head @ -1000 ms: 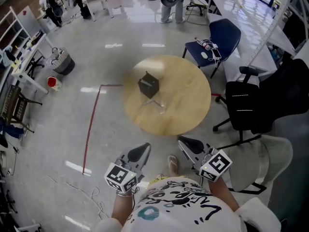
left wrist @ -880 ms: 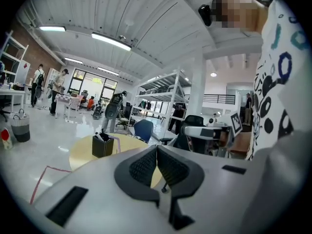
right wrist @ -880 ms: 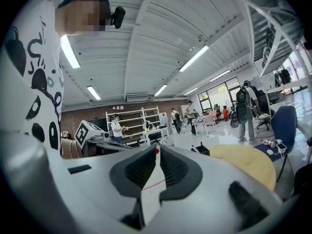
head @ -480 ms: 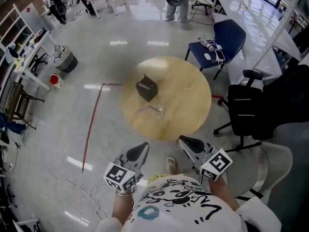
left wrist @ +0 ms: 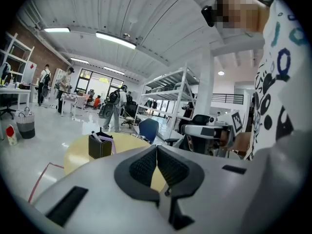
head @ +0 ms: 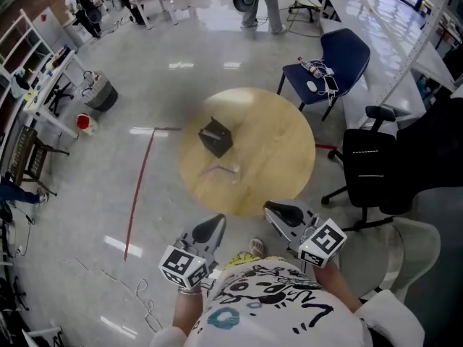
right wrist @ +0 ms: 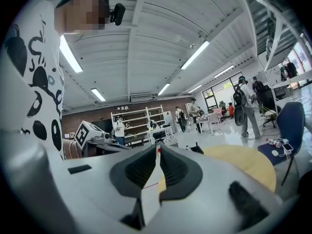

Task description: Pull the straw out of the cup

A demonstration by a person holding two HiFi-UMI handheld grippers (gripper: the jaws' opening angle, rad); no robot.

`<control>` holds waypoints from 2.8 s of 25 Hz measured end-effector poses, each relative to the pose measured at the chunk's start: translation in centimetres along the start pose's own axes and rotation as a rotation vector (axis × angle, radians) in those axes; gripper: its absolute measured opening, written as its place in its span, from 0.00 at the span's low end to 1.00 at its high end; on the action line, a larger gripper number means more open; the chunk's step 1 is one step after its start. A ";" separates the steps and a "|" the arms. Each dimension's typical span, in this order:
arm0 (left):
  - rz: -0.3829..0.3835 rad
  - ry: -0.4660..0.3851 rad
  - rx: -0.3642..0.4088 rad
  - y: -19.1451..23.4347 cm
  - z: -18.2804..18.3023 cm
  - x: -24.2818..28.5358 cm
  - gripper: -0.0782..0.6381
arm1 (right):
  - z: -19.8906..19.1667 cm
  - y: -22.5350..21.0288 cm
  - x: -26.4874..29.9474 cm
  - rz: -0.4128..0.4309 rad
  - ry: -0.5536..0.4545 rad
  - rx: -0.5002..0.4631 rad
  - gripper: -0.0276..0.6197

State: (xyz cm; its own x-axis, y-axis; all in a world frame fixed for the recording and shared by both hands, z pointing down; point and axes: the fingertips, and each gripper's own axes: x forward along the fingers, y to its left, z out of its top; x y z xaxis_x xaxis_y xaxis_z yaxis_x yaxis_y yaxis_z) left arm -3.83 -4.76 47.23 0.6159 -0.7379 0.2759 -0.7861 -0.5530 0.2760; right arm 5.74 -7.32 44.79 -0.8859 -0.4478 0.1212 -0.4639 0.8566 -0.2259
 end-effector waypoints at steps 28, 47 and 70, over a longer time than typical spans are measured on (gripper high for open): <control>-0.027 0.119 -0.005 7.7 0.9 3.0 0.13 | 0.9 -5.6 10.1 0.044 0.086 -0.003 0.09; 0.007 0.113 0.023 20.0 2.7 2.5 0.13 | -4.7 -7.9 17.5 0.115 0.366 -0.178 0.09; 0.032 0.132 -0.023 20.8 1.7 4.2 0.13 | -9.8 -8.3 20.9 0.253 0.563 -0.389 0.10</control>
State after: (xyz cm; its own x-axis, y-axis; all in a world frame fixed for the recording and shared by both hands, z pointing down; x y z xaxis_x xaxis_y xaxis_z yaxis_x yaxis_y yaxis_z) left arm -17.70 -19.99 52.51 0.5933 -0.6968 0.4031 -0.8049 -0.5198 0.2862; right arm -8.93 -21.29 58.64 -0.7815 -0.1136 0.6134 -0.1177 0.9925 0.0338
